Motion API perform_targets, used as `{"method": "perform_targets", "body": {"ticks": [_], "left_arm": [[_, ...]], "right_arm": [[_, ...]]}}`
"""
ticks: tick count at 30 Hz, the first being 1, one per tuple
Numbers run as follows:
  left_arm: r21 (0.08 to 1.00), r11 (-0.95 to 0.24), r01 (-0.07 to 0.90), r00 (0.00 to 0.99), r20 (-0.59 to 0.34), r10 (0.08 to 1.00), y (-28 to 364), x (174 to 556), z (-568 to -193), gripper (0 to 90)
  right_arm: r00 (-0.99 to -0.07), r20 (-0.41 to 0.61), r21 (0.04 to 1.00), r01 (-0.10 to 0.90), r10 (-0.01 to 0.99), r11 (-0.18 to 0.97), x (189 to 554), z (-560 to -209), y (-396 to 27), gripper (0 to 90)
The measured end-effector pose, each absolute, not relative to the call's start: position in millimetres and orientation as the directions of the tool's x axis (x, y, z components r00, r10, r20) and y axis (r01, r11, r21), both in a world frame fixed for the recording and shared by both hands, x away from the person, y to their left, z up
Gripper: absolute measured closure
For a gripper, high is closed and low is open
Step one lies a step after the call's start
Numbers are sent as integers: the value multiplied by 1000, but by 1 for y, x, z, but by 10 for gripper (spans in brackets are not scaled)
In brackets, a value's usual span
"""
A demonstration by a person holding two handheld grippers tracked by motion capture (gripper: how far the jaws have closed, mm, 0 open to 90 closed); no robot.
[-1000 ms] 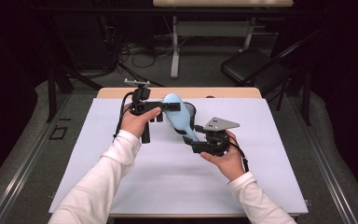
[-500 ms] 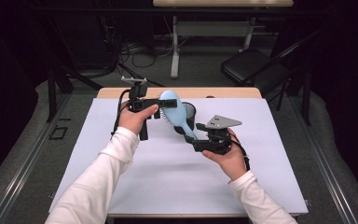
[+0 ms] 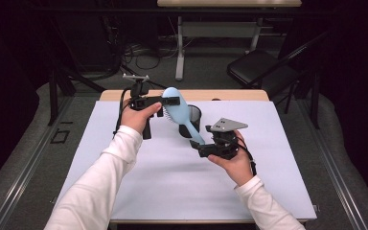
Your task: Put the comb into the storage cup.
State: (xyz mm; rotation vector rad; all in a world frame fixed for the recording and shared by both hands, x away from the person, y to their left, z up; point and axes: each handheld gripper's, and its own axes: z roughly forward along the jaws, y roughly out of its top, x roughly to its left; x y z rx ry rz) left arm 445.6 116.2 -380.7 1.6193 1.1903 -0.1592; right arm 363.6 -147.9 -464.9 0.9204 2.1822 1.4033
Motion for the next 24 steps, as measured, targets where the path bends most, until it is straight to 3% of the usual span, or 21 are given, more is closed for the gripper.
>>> {"method": "perform_targets", "body": {"ticks": [6,13,24], "left_arm": [[670,79,738,495,-617,612,118,448,-376,496],[676,89,731,497,-617,610,119,453,-374,496],[689,93,718,507,-611,608,119,458,-367,497]], "right_arm": [[-698,13,903,315,716,291,363,-464,-149,127],[-695,26,894,338,718,295,362,-465,-147,14],[-679,26,885,357,734,299,358,-465,-148,0]]}}
